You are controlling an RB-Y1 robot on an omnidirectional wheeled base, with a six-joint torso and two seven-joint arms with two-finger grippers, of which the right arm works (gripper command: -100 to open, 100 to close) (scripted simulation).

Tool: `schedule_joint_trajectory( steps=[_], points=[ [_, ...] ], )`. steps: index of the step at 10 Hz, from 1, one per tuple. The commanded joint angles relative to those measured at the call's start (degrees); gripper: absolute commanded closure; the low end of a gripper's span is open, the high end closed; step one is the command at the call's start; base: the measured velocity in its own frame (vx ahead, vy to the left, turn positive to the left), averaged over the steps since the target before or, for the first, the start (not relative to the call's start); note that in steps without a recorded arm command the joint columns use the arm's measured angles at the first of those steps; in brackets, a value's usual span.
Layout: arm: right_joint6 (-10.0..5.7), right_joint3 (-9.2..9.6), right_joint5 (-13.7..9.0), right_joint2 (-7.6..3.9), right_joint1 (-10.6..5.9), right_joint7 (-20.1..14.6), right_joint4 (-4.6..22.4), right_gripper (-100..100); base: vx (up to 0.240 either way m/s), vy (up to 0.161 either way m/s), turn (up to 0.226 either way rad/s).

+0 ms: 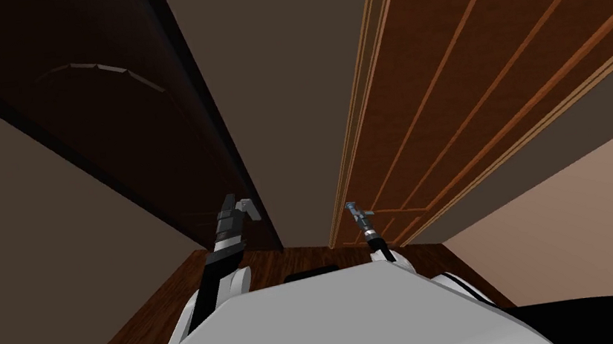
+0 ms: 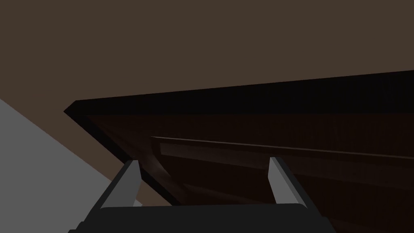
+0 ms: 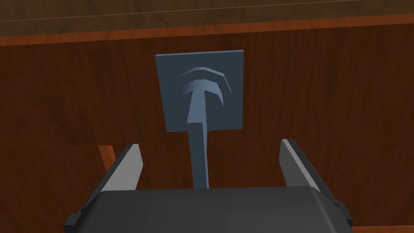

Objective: Pull the door open

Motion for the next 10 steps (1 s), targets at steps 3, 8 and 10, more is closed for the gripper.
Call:
schedule_joint_trajectory(
  steps=[3, 8, 10],
  points=[
    [0.53, -0.97, -0.6, 0.52, -0.45, 0.9, 0.3, 100, 0.024, -0.046, 0.079],
    [0.53, -0.97, -0.6, 0.52, -0.45, 0.9, 0.3, 100, -0.003, 0.006, -0.004],
    [-0.22, -0.09, -0.2, -0.41, 0.32, -0.3, 0.3, 100, -0.139, -0.018, 0.094]
  ],
)
